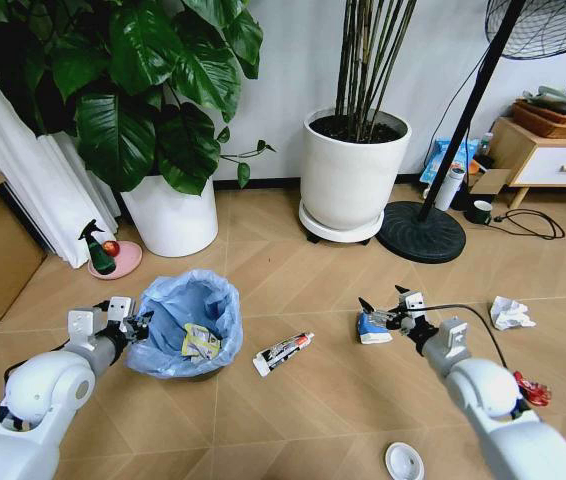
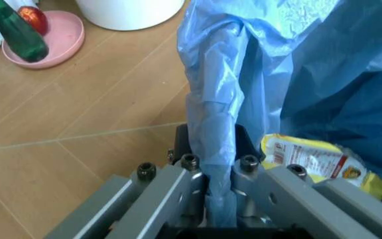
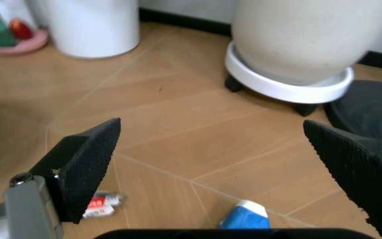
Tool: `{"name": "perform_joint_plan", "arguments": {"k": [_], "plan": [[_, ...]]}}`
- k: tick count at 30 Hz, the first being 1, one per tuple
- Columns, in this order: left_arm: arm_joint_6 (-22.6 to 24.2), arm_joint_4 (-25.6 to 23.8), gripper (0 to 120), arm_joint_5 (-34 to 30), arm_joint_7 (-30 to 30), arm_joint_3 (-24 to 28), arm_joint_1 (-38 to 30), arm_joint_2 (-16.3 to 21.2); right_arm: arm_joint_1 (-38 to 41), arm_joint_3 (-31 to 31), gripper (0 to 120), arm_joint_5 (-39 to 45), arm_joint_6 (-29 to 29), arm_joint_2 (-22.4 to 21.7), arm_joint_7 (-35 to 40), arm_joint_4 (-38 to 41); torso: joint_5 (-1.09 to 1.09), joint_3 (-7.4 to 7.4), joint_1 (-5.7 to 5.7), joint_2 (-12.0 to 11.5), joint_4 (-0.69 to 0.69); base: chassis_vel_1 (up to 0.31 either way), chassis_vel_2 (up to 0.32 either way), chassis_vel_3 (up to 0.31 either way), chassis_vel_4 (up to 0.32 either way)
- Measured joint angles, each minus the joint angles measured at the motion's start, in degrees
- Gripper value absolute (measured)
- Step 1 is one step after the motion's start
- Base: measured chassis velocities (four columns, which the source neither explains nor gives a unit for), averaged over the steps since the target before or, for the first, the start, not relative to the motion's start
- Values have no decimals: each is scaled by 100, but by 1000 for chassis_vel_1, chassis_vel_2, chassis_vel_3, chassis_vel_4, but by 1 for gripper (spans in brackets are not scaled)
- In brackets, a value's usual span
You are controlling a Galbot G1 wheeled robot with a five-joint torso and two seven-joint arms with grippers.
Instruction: Pick up the trash bin and place the garbage on the floor into it.
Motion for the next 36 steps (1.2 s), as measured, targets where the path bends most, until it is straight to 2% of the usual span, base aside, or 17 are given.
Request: {"name": "perform_joint_plan", "arguments": {"k": [5,11,12,14,16,17,19,21,22,25,26,29,36], "plan": [[0,29,0,2,6,4,-7,-2,568,-454,100,-7,119,-197,-509,-656,0,0,0,0,0,0,0,0,0],[0,32,0,-6,6,8,-33,2,1532,-1572,100,-28,227,-271,-1098,-1601,-1,1,0,0,2,0,0,0,0],[0,32,0,-8,2,2,-31,4,1825,-1946,100,-77,268,-275,-1263,-1844,1,1,0,0,1,0,0,0,0],[0,32,0,-9,1,-3,-28,3,1954,-2080,100,-103,285,-268,-1319,-1944,4,1,0,0,1,0,0,0,0],[0,32,0,-9,-9,-19,-14,-13,2457,-2535,100,-272,370,-188,-1586,-2377,-3,1,0,0,1,0,0,0,0],[0,31,0,-9,-16,-27,-4,-20,2702,-2756,100,-425,458,-126,-1722,-2651,0,1,0,0,1,0,0,0,0],[0,31,0,-8,-23,-31,0,-22,2844,-2898,100,-502,528,-84,-1794,-2831,0,1,0,0,1,0,0,0,0],[0,28,0,-9,-38,-40,13,-33,3220,-3319,100,-701,716,82,-2000,-3350,0,1,0,0,2,0,0,0,0],[0,28,0,-9,-38,-40,13,-33,3220,-3319,100,-701,716,82,-2000,-3350,0,1,0,0,2,0,0,0,0],[0,16,0,-13,-61,-56,15,-40,3644,-3862,100,-976,942,469,-2178,-4038,-2,1,0,0,1,0,0,0,0],[0,16,0,-13,-61,-56,15,-40,3644,-3862,100,-976,942,469,-2178,-4038,-2,1,0,0,1,0,0,0,0],[0,11,0,-20,-71,-70,3,-42,3865,-4061,100,-1228,1109,1039,-2214,-4607,1,1,0,0,1,0,0,0,0],[0,10,0,-28,-76,-74,-30,-39,4049,-4223,100,-1614,1255,1621,-2280,-5410,-2,1,0,0,1,0,0,0,0]]}}
